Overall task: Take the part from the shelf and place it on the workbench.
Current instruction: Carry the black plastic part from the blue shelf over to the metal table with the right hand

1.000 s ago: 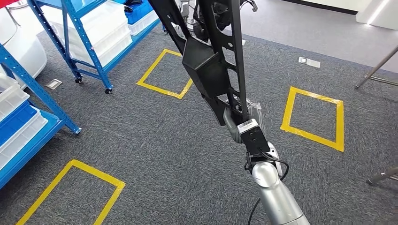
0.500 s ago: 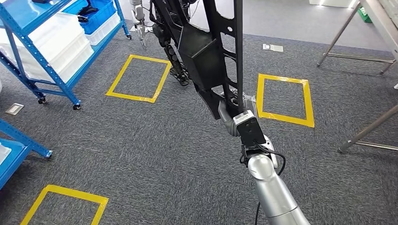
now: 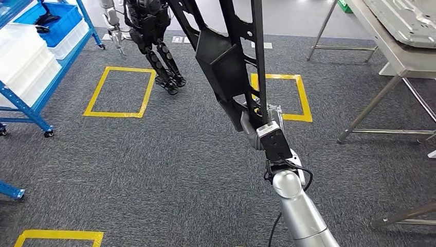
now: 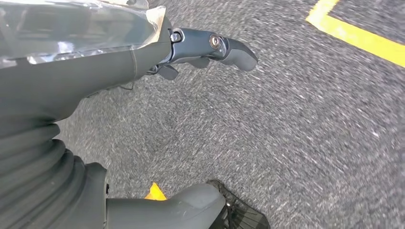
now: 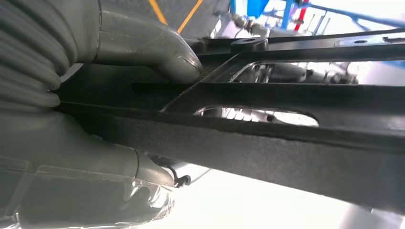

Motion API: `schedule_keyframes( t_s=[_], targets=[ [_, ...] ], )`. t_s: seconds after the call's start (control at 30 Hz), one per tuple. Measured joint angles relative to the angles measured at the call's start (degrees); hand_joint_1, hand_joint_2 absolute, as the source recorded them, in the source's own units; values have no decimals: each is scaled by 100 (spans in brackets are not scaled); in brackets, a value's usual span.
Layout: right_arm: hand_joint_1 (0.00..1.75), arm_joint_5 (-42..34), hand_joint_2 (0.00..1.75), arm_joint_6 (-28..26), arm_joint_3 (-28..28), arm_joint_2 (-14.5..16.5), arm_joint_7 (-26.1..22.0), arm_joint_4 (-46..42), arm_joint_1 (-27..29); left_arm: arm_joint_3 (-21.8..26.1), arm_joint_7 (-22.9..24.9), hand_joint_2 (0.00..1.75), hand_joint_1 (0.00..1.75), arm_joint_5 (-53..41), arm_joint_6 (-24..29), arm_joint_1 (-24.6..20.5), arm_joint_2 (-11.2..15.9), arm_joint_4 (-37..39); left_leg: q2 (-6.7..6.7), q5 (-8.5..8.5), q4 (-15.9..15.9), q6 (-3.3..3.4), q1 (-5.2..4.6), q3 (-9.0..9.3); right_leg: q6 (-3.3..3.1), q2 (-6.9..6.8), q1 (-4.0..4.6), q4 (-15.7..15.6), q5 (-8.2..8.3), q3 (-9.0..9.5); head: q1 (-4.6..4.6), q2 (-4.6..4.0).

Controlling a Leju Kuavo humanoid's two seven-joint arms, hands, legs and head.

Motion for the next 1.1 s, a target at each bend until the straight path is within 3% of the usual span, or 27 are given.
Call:
schedule_keyframes(
  t_s=[0.07,0.1,0.13,0.2,0.27,0.33,0.37,0.4,0.43,0.47,0.53,0.57,0.63,0.7,0.77,0.83,0.9,0.93,0.97,1.03,1.1],
  targets=[
    [175,0,175,0,3,3,-1,-1,-9,0,1,175,0,-1,-1,-2,8,-1,115,-38,16,-66,-34,22,21,-256,19,-706,185,403,-6,0],
    [175,-1,175,0,3,4,-1,-1,-12,-1,0,175,0,-2,0,-4,13,-2,166,-55,25,-99,-51,30,2,-323,35,-852,213,479,-10,0],
    [175,-1,175,0,3,4,-1,-1,-12,-1,2,175,0,-1,0,-6,16,-2,222,-65,28,-128,-58,36,-24,-289,61,-873,213,480,-17,0],
    [175,-1,175,-1,0,2,0,-3,-9,-1,5,175,0,-1,-1,-12,15,-2,276,-106,56,-187,-22,42,-82,-134,33,-883,239,459,-23,0],
    [175,0,175,-1,-3,7,0,-6,-22,0,11,175,0,1,-1,-14,12,-1,28,-332,351,-237,30,-68,-164,6,-1,-898,269,457,-30,0],
    [175,0,175,1,-3,27,0,-7,-35,4,23,175,0,11,-1,-5,5,1,-318,-737,1092,-251,49,-403,-229,135,6,-901,289,446,-42,0],
    [175,0,175,3,-2,37,1,-2,-34,8,30,175,0,16,-1,2,2,2,-396,-888,1479,-250,48,-595,-247,208,21,-901,295,441,-46,0],
    [175,1,175,5,-2,43,2,7,-33,12,35,175,0,20,-1,7,1,3,-426,-933,1715,-244,48,-726,-256,285,34,-900,302,436,-46,0],
    [175,2,175,8,-2,44,3,15,-31,16,38,175,0,21,1,11,1,3,-438,-858,1730,-231,48,-755,-259,362,44,-898,306,435,-48,0],
    [175,5,175,11,-2,44,5,23,-32,18,40,175,0,21,2,13,1,3,-456,-687,1542,-212,48,-684,-260,442,49,-894,312,436,-47,0],
    [175,28,175,15,-1,49,7,29,-52,24,41,175,0,25,7,11,3,3,-657,-272,763,-160,53,-328,-244,589,57,-879,324,434,-46,0],
    [175,44,175,15,0,52,8,32,-72,29,41,175,0,26,8,10,3,3,-767,-150,439,-144,55,-182,-227,655,63,-868,334,421,-44,0],
    [175,69,175,15,5,62,9,39,-108,50,41,175,0,32,11,8,3,3,-875,-105,179,-122,35,-74,-167,766,58,-865,369,373,-42,0],
    [175,78,175,15,9,62,12,43,-120,74,40,175,0,40,12,2,-4,2,-741,-53,121,-68,21,-63,-86,860,53,-892,418,316,-43,0],
    [175,82,175,14,14,57,13,48,-135,93,31,175,0,50,9,-2,-13,1,-592,31,26,5,27,-48,-62,670,77,-707,320,173,-24,0],
    [175,101,175,7,25,59,13,67,-165,107,10,175,0,70,-1,6,-16,0,-432,73,-19,34,11,-59,-103,332,79,-51,1,-151,3,0],
    [175,137,175,-7,33,60,15,97,-177,119,-6,175,0,85,-10,15,-16,1,-263,75,-18,40,-5,-82,-97,207,62,665,-273,-463,12,0],
    [175,162,175,-22,35,59,21,112,-175,124,-11,175,0,86,-14,16,-16,1,-183,74,-17,38,-8,-86,-63,187,54,776,-299,-487,12,0],
    [175,197,175,-46,36,56,31,125,-174,128,-15,175,0,84,-18,14,-16,1,-107,71,-16,34,-8,-87,-15,163,46,648,-241,-385,14,0],
    [175,289,175,-119,36,53,50,137,-179,134,-21,175,0,74,-32,9,-17,0,24,55,-10,9,-13,-72,74,-29,24,-146,5,91,15,0],
    [175,373,175,-186,40,55,67,137,-192,140,-24,175,0,52,-55,6,-14,-1,134,22,17,-52,-45,-63,60,-230,44,-789,173,463,7,0]
  ],
)
